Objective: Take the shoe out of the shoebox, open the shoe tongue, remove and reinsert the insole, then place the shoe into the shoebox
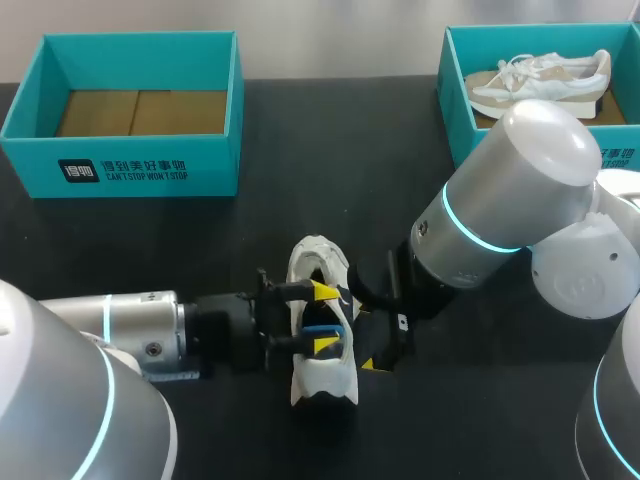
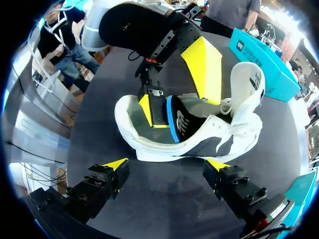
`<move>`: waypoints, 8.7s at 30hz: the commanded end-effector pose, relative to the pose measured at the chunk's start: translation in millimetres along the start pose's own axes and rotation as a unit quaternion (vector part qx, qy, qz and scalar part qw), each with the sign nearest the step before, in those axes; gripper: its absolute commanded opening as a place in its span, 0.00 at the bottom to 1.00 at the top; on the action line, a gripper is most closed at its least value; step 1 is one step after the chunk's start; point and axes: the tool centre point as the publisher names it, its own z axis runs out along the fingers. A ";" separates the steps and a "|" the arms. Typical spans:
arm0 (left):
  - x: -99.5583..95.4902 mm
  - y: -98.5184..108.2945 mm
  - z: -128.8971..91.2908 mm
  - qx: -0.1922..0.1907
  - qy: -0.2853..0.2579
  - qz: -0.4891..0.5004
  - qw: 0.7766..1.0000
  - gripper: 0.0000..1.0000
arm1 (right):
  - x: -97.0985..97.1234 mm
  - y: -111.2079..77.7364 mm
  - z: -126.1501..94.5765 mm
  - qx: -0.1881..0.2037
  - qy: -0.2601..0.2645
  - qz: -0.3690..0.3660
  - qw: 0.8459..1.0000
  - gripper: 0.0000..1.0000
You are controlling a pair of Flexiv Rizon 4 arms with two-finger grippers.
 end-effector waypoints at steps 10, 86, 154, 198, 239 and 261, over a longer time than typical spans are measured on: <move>-5.0 -15.8 -16.9 0.008 0.053 -0.041 0.998 0.68 | 1.2 -0.6 0.2 0.000 -0.001 0.000 1.000 1.00; -83.9 -1.2 -159.8 -0.031 0.498 0.100 0.861 0.00 | -8.2 -109.8 -70.6 0.004 -0.006 -0.028 1.000 1.00; 50.6 21.8 -15.5 0.039 0.649 0.246 0.718 0.00 | -22.0 -157.3 -106.2 -0.027 -0.040 0.041 0.998 1.00; 92.0 45.0 -18.9 -0.095 0.721 0.236 0.644 0.00 | -22.0 -157.3 -106.2 -0.027 -0.040 0.041 0.998 1.00; 115.9 40.5 -7.0 -0.089 0.647 0.215 0.726 0.00 | -22.0 -157.3 -106.2 -0.027 -0.040 0.041 0.998 1.00; 80.3 27.3 -7.0 -0.115 0.609 0.244 0.746 0.00 | -22.0 -157.3 -106.2 -0.027 -0.040 0.041 0.998 1.00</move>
